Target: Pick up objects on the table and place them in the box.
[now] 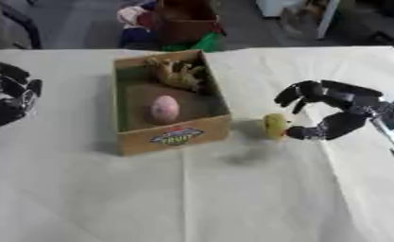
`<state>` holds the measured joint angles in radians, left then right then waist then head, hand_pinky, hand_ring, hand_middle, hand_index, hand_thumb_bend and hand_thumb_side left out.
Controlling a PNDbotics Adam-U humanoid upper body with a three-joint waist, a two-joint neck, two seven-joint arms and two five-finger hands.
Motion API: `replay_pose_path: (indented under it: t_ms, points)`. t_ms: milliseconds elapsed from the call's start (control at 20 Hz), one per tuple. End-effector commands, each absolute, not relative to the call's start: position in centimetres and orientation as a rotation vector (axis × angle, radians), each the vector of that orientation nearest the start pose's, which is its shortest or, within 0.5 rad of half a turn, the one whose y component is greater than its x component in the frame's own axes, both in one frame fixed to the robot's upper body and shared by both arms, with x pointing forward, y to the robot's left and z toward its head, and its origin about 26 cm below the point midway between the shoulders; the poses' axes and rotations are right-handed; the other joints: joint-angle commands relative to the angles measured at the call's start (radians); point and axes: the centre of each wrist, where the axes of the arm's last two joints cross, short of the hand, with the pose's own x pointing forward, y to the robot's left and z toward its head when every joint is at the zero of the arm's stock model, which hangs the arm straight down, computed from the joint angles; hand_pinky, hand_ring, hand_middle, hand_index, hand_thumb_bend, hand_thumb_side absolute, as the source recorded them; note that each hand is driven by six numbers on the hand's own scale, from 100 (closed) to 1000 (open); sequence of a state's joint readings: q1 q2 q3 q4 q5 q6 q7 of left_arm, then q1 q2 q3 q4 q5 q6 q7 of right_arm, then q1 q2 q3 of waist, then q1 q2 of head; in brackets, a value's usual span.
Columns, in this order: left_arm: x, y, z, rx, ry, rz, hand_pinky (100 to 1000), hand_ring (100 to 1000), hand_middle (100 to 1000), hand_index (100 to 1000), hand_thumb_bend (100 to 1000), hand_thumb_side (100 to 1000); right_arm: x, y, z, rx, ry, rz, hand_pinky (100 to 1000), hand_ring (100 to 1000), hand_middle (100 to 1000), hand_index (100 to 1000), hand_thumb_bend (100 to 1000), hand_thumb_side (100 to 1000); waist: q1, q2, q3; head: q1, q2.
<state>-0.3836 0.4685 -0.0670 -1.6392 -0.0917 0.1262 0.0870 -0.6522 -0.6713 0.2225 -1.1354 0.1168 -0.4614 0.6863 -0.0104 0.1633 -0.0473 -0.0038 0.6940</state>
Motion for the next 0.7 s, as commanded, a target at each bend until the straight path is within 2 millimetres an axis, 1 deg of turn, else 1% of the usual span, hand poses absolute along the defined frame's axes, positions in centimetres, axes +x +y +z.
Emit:
replay_pose_path:
  t_ms: [50,150,350,550,600,700]
  points:
    - [35.4,30.2,16.2,0.446,-1.888,-0.425,562,511,509,624,301,230,42.4,-36.4,16.2,-0.188,-1.581,1.583,709,824,825,837,442,487,0.001,-0.016,0.0,-0.008,-0.008]
    - [35.4,30.3,16.2,0.414,-1.887,-0.406,562,510,509,624,301,230,42.6,-35.9,16.0,-0.207,-1.577,1.606,714,830,828,840,442,493,0.003,-0.016,0.0,-0.009,-0.008]
    - [35.4,30.4,16.1,0.368,-1.884,-0.381,561,510,509,625,302,231,43.1,-35.2,16.3,-0.277,-1.601,1.605,768,873,858,847,443,541,0.006,-0.016,0.003,-0.013,-0.01]
    - [35.4,30.3,16.0,0.358,-1.882,-0.379,561,510,508,625,302,231,43.4,-34.4,16.1,-0.337,-1.577,1.631,782,883,863,852,443,556,0.005,-0.015,0.008,-0.017,-0.011]
    - [35.4,30.3,16.0,0.357,-1.882,-0.378,561,509,508,625,302,231,43.5,-34.1,15.9,-0.37,-1.552,1.663,780,879,858,851,443,562,0.004,-0.014,0.009,-0.018,-0.011]
    - [35.4,30.2,15.9,0.353,-1.88,-0.377,561,509,507,624,303,231,43.7,-33.0,15.1,-0.528,-1.485,1.767,770,865,845,842,443,586,0.003,-0.014,0.011,-0.019,-0.012]
